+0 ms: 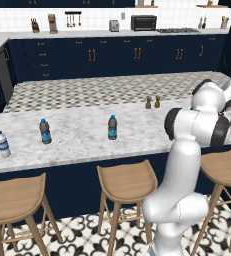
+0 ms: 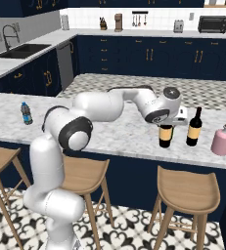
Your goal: Move the plastic bottles in the middle to the plastics group, and the glass bottles in the middle to the glass group.
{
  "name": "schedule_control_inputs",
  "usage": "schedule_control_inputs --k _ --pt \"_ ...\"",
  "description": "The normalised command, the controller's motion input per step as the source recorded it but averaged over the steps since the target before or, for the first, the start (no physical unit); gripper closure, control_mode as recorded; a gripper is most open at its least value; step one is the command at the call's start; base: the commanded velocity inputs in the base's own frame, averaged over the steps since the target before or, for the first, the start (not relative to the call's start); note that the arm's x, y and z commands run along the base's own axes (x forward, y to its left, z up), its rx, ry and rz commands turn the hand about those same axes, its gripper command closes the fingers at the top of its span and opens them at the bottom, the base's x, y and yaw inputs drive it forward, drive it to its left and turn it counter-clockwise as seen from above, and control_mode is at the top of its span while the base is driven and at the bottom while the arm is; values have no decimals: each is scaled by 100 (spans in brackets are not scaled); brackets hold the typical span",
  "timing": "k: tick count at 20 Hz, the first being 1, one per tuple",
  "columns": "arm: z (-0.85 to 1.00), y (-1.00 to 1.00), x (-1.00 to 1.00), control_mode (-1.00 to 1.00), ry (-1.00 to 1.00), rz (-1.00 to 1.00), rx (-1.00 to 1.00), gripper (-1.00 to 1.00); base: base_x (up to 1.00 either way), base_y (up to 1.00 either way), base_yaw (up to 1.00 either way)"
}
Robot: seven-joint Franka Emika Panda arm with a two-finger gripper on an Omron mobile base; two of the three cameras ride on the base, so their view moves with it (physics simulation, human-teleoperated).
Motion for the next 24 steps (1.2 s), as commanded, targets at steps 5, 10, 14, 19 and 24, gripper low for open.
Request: schedule_control_inputs --k 5,10,14,19,24 --pt "-28 -4 18 -100 0 0 0 100 0 0 0" --pt "-39 -3 16 -100 0 0 0 100 0 0 0" --pt "-32 -7 10 -100 0 0 0 100 0 0 0" --pt "-9 -11 10 -100 0 0 0 100 0 0 0" --pt "0 -8 36 -100 0 0 0 100 0 0 0"
